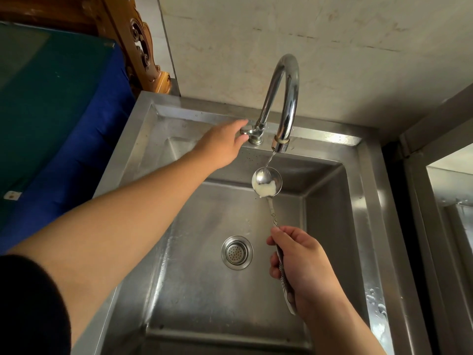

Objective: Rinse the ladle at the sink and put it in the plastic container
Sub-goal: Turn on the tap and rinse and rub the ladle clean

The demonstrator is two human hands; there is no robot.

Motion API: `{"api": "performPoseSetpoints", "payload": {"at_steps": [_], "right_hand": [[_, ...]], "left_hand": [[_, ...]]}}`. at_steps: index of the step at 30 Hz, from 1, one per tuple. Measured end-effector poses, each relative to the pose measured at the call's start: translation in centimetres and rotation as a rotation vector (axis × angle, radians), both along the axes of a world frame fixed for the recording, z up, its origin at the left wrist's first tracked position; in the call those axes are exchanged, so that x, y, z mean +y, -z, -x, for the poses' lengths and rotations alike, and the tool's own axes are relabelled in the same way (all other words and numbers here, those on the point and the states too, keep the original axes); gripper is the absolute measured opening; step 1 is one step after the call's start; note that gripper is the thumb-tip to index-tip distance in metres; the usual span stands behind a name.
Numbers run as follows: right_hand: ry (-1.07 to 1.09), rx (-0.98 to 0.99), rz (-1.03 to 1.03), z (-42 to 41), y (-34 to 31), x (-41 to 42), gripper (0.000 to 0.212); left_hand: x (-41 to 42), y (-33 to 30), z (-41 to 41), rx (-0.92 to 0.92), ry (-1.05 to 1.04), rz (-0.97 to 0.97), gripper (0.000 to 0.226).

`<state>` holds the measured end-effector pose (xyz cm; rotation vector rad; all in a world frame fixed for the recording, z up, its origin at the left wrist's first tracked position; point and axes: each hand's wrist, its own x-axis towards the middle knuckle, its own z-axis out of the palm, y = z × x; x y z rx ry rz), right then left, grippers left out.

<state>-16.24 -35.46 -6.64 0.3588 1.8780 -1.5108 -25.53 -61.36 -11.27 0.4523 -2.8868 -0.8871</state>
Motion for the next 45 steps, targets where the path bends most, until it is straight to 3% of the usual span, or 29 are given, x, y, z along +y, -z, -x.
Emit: {"api": "performPoseSetpoints", "payload": {"at_steps": [2,5,9,13,16,23,29,32,35,42,45], "right_hand": [[0.009,-0.008,-0.002,0.2,0.0,-0.3,0.019],[0.035,-0.011,0.001,0.4,0.1,-1.1,0.018],[0.057,-0.012,-0.015,0.4,0.3,-2.2,0.017],[0.076,-0.038,-0.002,0.0,0.4,-2.9,0.017],[0.090,-0.062,0.017,-0.4,0.6,-3.1,0.018],[0.129,-0.115,0.028,-1.1,0.4,-3.3,0.018],[0.146,-0.256,0.057,-0.3,0.1,-3.4,0.017],[0.182,-0.270,0.103,-0.3,0.3,-3.4,0.017],[0.198,-0.248,0.107,-0.5,0.4,-3.4,0.016],[0.199,-0.156,0.048,-0.7,0.2,-3.1,0.015],[0.201,-0.159,0.075,-0.7,0.1,-3.0,0.016]], "left_hand": [[1.5,0.8,-1.9,0.086,-0.209,-0.196,0.036],[4.3,2.5,-4.6,0.035,-0.419,-0.608,0.033],[7.5,3.5,-6.2,0.023,-0.477,-1.078,0.036],[9.6,4.0,-5.7,0.015,-0.550,-1.287,0.040],[10.3,4.2,-5.1,0.056,-0.633,-1.293,0.037],[11.3,4.5,-4.0,0.039,-0.684,-0.947,0.029],[11.8,4.8,-4.5,-0.020,-0.678,-1.017,0.008],[11.6,4.7,-4.5,-0.069,-0.618,-0.926,0.019],[11.5,4.4,-4.3,-0.027,-0.587,-0.809,0.004],[11.6,3.7,-3.9,0.087,-0.538,-0.586,0.056],[11.2,3.7,-4.0,0.035,-0.492,-0.529,0.055]]}}
